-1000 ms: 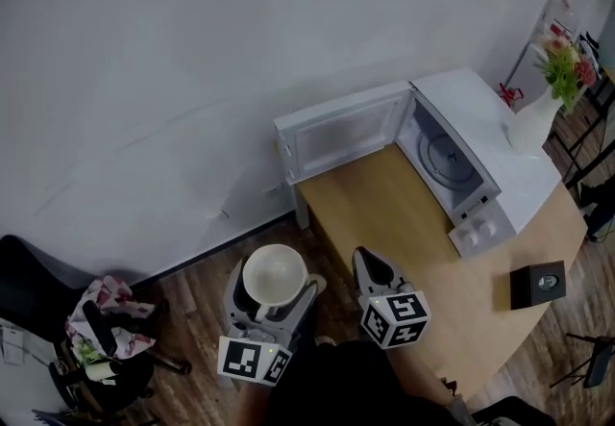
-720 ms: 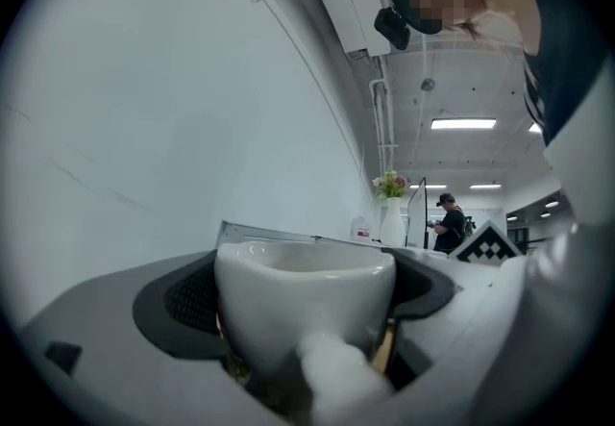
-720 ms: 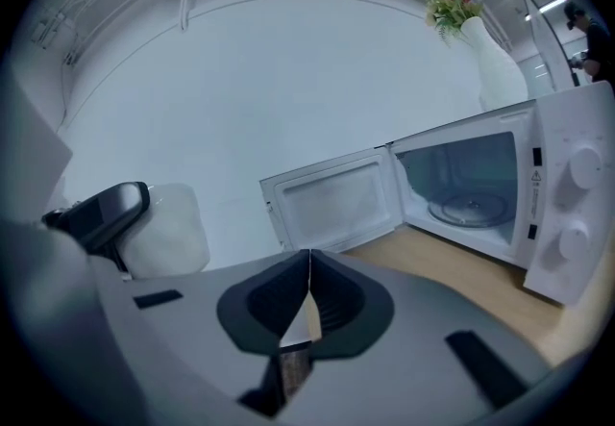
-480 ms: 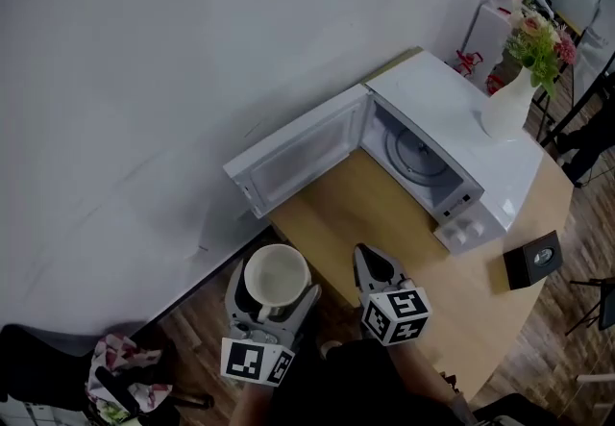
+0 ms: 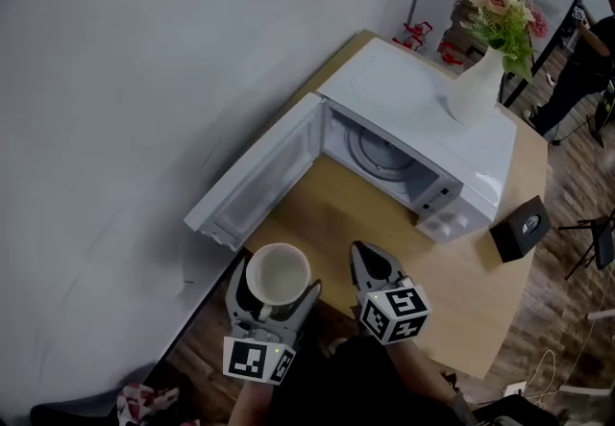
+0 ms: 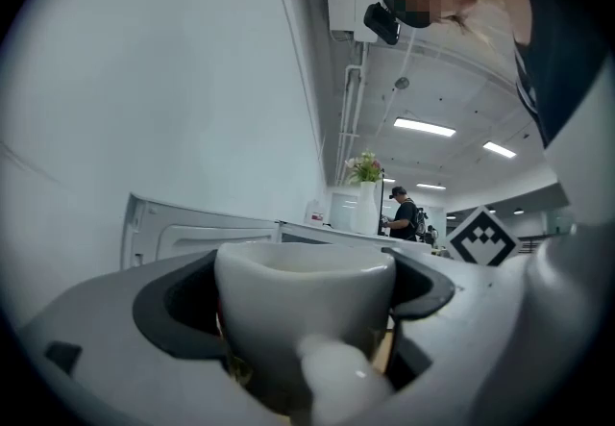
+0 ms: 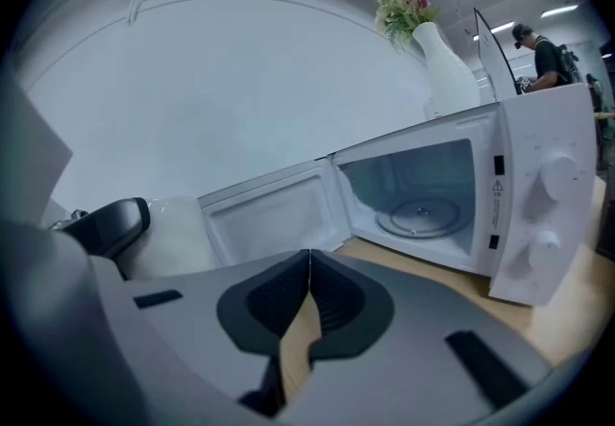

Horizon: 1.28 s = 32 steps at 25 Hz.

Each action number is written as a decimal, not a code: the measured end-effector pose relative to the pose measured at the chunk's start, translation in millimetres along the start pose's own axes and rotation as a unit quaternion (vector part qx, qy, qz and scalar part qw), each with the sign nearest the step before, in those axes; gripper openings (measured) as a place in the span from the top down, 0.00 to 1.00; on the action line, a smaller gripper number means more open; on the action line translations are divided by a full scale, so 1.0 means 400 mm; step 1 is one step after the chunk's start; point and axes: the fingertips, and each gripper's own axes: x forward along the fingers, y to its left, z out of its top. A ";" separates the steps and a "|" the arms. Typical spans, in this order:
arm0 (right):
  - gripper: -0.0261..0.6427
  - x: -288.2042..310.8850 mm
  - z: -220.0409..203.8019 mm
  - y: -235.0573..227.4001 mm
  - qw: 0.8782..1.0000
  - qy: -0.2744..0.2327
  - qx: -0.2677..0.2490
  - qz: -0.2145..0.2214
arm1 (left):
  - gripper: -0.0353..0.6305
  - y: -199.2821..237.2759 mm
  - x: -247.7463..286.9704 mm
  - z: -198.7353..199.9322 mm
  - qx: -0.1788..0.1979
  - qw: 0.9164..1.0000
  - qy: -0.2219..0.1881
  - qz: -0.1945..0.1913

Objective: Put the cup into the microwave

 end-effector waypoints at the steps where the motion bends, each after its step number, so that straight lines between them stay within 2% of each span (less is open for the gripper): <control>1: 0.97 0.002 0.003 -0.010 1.000 -0.002 0.003 -0.010 | 0.23 0.000 0.016 0.000 0.002 1.000 0.003 -0.012; 10: 0.97 0.002 0.029 -0.074 0.994 -0.022 0.023 -0.100 | 0.23 0.006 0.127 -0.002 -0.009 0.994 0.022 -0.107; 19: 0.97 -0.001 0.034 -0.089 0.986 -0.038 0.043 -0.159 | 0.23 0.017 0.185 -0.014 -0.013 0.984 0.036 -0.173; 32: 0.97 -0.045 0.017 -0.123 0.963 -0.070 0.084 -0.247 | 0.23 -0.023 0.256 -0.050 -0.011 0.959 0.059 -0.275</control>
